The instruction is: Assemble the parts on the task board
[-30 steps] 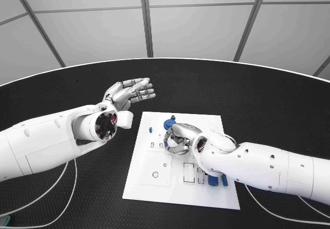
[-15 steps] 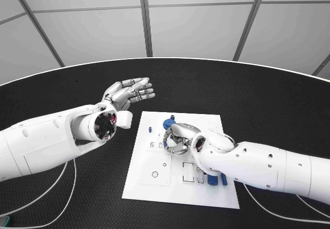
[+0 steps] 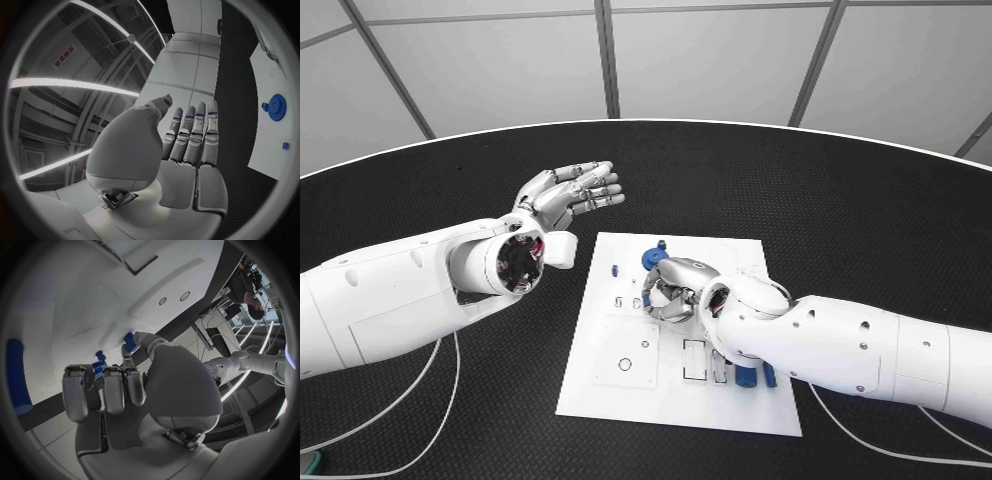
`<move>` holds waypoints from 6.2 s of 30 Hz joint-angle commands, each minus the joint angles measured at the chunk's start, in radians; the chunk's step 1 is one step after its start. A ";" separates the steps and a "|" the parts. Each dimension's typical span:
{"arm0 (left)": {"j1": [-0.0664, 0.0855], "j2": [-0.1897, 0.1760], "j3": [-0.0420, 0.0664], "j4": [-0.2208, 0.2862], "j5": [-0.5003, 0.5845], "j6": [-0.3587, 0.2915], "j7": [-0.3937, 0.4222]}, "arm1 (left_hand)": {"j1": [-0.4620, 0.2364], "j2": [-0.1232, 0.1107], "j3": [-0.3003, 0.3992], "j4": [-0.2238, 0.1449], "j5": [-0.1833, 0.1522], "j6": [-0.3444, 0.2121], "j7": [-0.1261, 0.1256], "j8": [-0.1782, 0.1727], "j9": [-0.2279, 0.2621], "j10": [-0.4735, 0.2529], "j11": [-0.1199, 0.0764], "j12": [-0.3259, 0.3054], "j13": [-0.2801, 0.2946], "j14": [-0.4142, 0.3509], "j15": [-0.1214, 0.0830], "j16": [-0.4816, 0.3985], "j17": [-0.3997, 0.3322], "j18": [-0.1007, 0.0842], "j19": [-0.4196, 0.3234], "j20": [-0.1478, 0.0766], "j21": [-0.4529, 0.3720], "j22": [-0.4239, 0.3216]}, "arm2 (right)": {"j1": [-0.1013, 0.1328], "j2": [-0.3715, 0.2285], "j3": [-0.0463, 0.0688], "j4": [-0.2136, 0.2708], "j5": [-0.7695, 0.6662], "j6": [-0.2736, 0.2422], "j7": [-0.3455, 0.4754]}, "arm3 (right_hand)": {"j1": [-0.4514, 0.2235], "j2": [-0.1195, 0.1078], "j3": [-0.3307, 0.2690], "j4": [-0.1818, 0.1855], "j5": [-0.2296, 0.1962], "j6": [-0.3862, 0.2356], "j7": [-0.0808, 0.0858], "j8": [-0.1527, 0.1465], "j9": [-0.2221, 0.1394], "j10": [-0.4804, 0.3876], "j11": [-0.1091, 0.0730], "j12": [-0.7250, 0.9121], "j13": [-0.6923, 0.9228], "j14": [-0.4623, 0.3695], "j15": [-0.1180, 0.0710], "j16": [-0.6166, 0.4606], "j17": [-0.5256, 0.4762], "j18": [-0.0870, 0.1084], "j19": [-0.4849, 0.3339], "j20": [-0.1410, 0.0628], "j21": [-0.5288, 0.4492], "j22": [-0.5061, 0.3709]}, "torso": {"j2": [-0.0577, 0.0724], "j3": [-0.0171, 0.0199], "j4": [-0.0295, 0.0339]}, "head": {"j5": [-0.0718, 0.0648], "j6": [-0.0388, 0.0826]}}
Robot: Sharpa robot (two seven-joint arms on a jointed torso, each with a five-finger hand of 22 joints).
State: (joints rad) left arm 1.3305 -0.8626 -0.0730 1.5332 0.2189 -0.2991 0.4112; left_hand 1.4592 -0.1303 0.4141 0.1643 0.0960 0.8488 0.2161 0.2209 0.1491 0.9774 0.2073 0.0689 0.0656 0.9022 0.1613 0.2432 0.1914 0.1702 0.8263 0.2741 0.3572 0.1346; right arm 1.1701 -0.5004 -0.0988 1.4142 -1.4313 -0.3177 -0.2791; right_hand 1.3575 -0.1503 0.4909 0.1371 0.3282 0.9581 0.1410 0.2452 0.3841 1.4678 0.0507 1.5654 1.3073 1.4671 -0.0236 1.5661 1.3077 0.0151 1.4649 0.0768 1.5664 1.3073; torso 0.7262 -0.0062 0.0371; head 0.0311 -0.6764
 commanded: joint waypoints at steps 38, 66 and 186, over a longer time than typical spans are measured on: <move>0.000 -0.003 0.000 0.001 0.000 0.000 -0.001 | -0.008 -0.006 0.007 -0.001 -0.003 -0.005 0.045 -0.005 -0.002 -0.007 0.000 -0.003 0.000 -0.002 0.005 -0.005 0.001 0.012 -0.007 0.003 0.004 -0.001 | 0.000 0.007 0.000 -0.007 0.000 0.001 -0.003 | -0.053 -0.043 -0.004 -0.011 -0.022 -0.066 0.027 -0.043 -0.014 0.072 0.030 -0.031 0.232 0.100 0.029 0.000 0.248 -0.011 0.098 0.028 -0.009 0.250 | 0.000 0.0012 -0.0006 | -0.002 -0.003; 0.000 -0.003 0.000 -0.011 -0.013 0.015 -0.020 | -0.013 -0.007 0.013 -0.005 -0.004 -0.004 0.045 -0.006 -0.002 -0.007 0.000 -0.003 0.000 0.003 0.004 -0.006 0.004 0.012 -0.007 0.003 0.006 -0.002 | 0.000 -0.041 0.000 0.057 0.000 -0.103 0.048 | -0.060 -0.068 -0.130 0.014 -0.133 -0.163 0.051 -0.095 -0.035 0.032 0.053 -0.074 0.191 0.097 0.051 -0.005 0.233 -0.005 0.088 0.049 -0.028 0.235 | -0.004 0.0026 -0.0027 | -0.002 -0.002; 0.000 0.374 -0.017 -0.377 -1.100 0.594 -1.103 | -0.369 0.002 -0.134 0.128 -0.008 0.042 -0.143 0.363 0.566 0.303 -0.208 1.055 0.959 0.647 -0.224 1.285 1.296 -0.090 0.569 -0.241 1.042 1.019 | 0.083 -0.547 0.001 0.279 0.686 -0.288 0.354 | 0.041 -0.050 -0.180 0.102 0.012 -0.081 0.018 -0.010 -0.046 -0.046 0.020 -0.176 0.088 0.058 0.015 -0.085 0.067 0.045 -0.003 0.016 -0.237 0.063 | -0.056 0.0186 -0.0311 | 0.020 -0.062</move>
State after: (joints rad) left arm 1.3311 -0.4884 -0.0898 1.1566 -0.8811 0.2953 -0.6915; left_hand 1.0899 -0.1349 0.2844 0.2938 0.0922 0.8952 0.0767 0.5774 0.7141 1.2758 0.0017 1.1202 1.0249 1.4666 -0.0567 1.5258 1.3075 0.1000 1.3870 0.0317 1.3943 1.1532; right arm 1.2534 -1.0470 -0.0973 1.6937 -0.7457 -0.6060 0.0748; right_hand 1.3962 -0.1915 0.3055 0.2401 0.3350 0.8842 0.1589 0.2322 0.3393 1.4203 0.0731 1.3940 1.3074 1.4652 -0.0003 1.4834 1.3073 0.0542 1.4597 0.0999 1.3339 1.3074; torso 0.6696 0.0128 0.0053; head 0.0519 -0.7378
